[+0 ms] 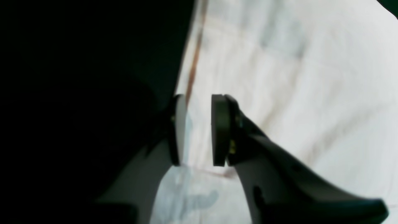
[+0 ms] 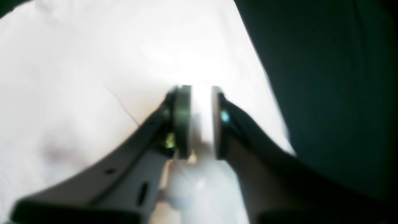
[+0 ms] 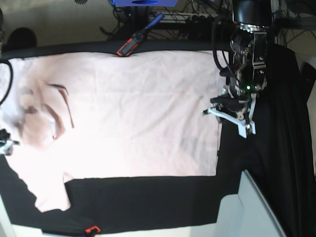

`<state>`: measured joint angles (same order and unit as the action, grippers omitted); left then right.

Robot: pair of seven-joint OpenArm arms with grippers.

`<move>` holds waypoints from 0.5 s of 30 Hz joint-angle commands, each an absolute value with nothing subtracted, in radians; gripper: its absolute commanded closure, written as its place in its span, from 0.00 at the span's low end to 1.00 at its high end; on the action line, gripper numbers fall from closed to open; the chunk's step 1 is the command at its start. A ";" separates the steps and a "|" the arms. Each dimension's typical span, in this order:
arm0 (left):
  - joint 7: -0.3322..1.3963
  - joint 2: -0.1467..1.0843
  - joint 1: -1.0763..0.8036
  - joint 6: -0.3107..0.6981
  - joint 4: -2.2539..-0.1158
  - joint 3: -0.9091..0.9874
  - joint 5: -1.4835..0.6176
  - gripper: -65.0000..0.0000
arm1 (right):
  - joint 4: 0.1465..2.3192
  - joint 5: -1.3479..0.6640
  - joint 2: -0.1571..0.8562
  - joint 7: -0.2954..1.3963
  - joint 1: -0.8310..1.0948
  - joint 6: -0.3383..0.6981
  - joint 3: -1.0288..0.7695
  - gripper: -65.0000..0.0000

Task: Fold the T-shirt properly
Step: 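Move the left gripper along the shirt's side toward the hem corner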

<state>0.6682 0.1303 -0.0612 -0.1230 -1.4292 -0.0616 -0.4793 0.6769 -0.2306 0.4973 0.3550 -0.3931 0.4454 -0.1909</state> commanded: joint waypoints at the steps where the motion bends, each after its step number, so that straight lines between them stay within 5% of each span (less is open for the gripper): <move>1: 0.654 0.134 -0.019 -0.116 -1.426 -0.053 -0.481 0.74 | 0.657 -0.206 0.526 0.311 -0.427 0.435 -0.196 0.71; 8: 0.656 0.136 0.156 -0.113 -1.129 -0.010 -0.476 0.64 | 0.355 -0.157 0.507 0.202 -0.621 0.435 -0.189 0.03; 15: 0.656 0.139 0.289 -0.110 -1.072 -0.018 -0.475 0.64 | 0.208 -0.102 0.478 0.074 -0.733 0.363 -0.082 0.02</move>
